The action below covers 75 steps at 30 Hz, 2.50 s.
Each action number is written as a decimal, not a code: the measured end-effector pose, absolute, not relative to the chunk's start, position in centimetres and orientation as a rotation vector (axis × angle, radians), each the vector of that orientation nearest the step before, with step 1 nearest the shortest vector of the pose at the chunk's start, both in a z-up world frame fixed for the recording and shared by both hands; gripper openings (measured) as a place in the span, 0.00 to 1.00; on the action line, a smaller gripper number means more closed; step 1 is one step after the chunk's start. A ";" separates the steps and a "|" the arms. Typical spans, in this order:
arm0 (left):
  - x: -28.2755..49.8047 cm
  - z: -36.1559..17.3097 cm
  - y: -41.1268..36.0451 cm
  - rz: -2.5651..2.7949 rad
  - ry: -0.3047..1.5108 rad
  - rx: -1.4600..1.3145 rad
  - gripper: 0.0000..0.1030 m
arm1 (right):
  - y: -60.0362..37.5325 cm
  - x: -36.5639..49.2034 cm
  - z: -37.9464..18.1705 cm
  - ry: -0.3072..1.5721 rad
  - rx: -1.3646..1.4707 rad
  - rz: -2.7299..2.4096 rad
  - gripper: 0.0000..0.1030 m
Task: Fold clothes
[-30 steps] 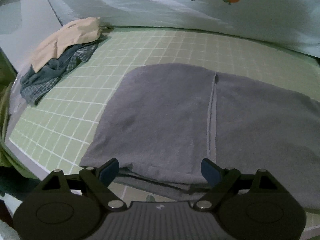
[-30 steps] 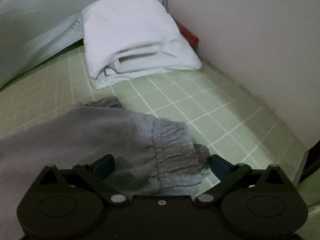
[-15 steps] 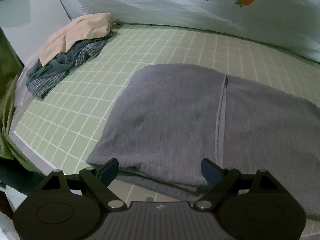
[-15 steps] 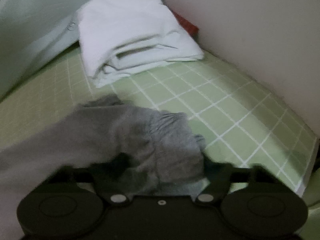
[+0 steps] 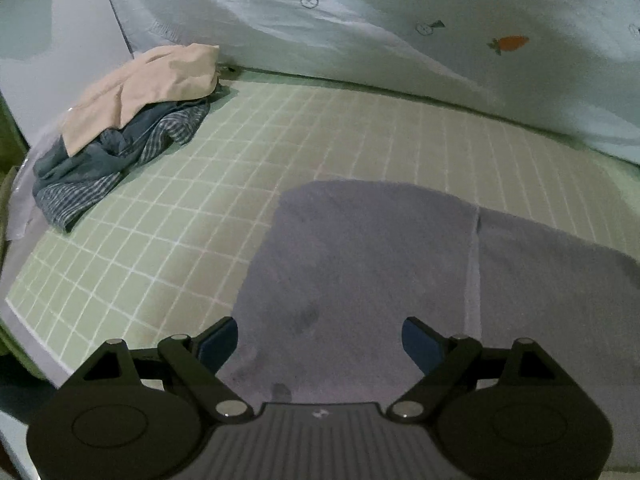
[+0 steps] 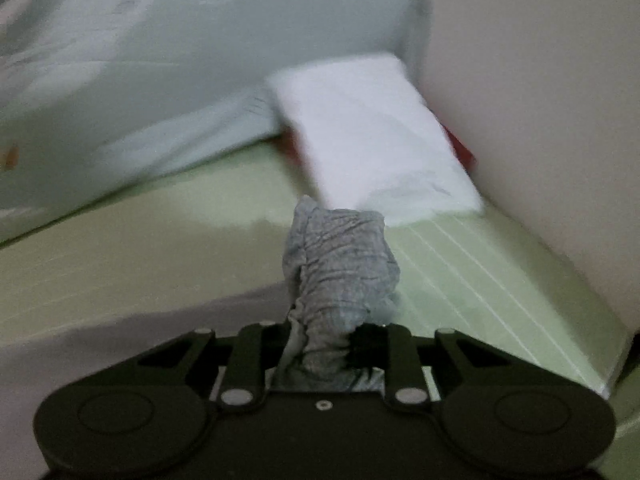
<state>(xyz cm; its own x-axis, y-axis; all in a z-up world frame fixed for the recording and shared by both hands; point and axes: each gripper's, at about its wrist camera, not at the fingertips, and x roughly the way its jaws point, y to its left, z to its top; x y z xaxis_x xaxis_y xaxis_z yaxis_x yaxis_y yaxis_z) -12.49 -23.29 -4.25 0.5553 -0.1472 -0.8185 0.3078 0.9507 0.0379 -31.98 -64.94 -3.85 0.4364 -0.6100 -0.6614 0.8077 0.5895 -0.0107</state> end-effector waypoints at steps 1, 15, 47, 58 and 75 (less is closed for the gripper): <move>-11.9 -4.2 -22.9 -0.282 0.946 0.184 0.87 | -63.3 -31.1 -3.6 0.670 0.312 -0.882 0.23; -5.5 -3.6 -16.3 -0.464 0.837 0.300 0.87 | -41.7 -18.8 -7.7 0.771 0.167 -0.647 0.24; -6.3 -5.6 -18.0 -0.471 0.909 0.303 0.87 | -47.8 -22.4 -8.9 0.779 0.282 -0.719 0.96; -7.0 -5.7 -19.8 -0.405 0.921 0.280 0.87 | -49.5 -20.8 -8.6 0.801 0.161 -0.653 0.04; -3.1 -5.7 -18.2 -0.427 0.917 0.263 0.87 | -47.9 -16.2 -5.1 0.616 0.602 -0.494 0.54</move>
